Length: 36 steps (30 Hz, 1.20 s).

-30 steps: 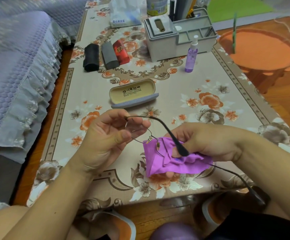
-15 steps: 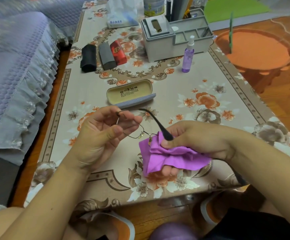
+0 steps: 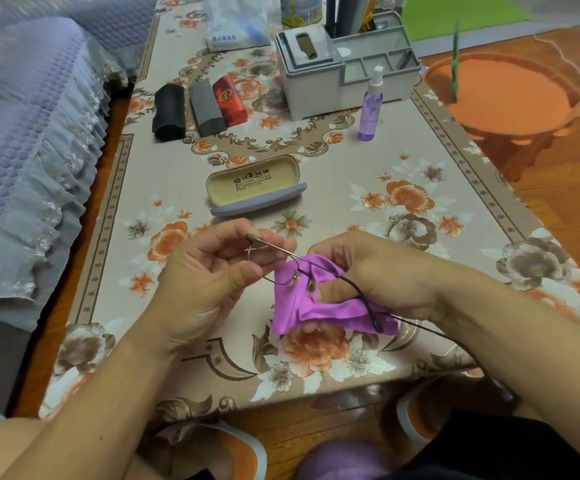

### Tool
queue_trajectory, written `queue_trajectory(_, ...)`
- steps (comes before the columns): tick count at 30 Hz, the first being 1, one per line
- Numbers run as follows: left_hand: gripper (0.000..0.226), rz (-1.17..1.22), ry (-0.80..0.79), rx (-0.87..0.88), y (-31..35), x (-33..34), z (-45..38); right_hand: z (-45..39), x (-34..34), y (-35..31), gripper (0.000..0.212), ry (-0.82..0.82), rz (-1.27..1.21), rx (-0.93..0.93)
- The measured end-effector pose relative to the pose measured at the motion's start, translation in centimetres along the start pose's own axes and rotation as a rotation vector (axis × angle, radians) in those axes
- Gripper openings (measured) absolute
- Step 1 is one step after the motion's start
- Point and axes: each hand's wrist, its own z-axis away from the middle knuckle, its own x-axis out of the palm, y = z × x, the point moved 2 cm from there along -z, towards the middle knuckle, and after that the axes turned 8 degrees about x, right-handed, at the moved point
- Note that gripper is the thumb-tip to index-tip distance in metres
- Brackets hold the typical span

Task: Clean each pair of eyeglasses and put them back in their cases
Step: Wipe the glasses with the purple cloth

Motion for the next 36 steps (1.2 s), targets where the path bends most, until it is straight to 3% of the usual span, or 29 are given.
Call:
queue_trajectory(3, 0.036, -0.019, -0.005, 0.012, 0.1, -0.3, -0.1, 0.5, 0.1, -0.1, 0.013, -0.1, -0.055, 0.058)
queue_trajectory(5, 0.034, -0.011, -0.005, 0.021, 0.3, -0.5, -0.2, 0.8, -0.4, -0.3, 0.017, -0.081, -0.091, 0.111)
queue_trajectory(8, 0.03, 0.057, -0.004, 0.033, 0.7, -0.9, -0.2, 1.0, -2.6, -0.7, 0.019, 0.204, -0.236, 0.125)
queue_trajectory(10, 0.028, 0.098, -0.018, 0.045, 1.0, -1.2, -0.1, 1.0, -4.5, -1.1, 0.02, 0.394, -0.325, 0.021)
queue_trajectory(13, 0.025, 0.205, -0.066, 0.047, 1.2, -1.8, -0.2, 1.4, -7.0, -1.3, 0.02, 0.705, -0.047, -0.102)
queue_trajectory(15, 0.025, 0.279, -0.084, 0.042, 1.2, -2.2, -0.3, 1.7, -7.6, -1.5, 0.021, 0.827, 0.068, -0.144)
queue_trajectory(18, 0.025, 0.367, -0.112, 0.035, 1.1, -2.5, -0.5, 1.7, -7.3, -1.3, 0.024, 0.893, 0.034, -0.229)
queue_trajectory(21, 0.026, 0.45, -0.141, 0.012, 0.8, -2.5, -0.5, 1.1, -6.2, -1.1, 0.026, 0.822, -0.009, -0.282)
queue_trajectory(24, 0.026, 0.448, -0.136, 0.0, 0.7, -2.4, -0.4, 1.0, -4.5, -1.3, 0.033, 0.649, -0.004, -0.323)
queue_trajectory(28, 0.026, 0.279, -0.06, 0.018, 0.9, -2.2, -0.4, 1.6, -1.7, -1.6, 0.048, -0.015, -0.077, -0.158)
queue_trajectory(30, 0.026, 0.224, -0.024, 0.02, 1.2, -2.1, -0.5, 2.0, -1.6, -1.3, 0.046, -0.169, -0.051, -0.117)
queue_trajectory(32, 0.026, 0.169, -0.004, 0.026, 1.4, -2.0, -0.5, 2.1, -1.6, -1.2, 0.037, -0.177, -0.101, -0.106)
queue_trajectory(35, 0.027, 0.115, -0.004, 0.031, 1.4, -1.5, -0.5, 1.5, -1.2, -0.7, 0.006, -0.061, -0.109, -0.082)
queue_trajectory(36, 0.028, 0.096, -0.01, 0.028, 1.3, -1.3, -0.4, 1.1, -1.0, -0.5, 0.007, -0.018, -0.083, -0.066)
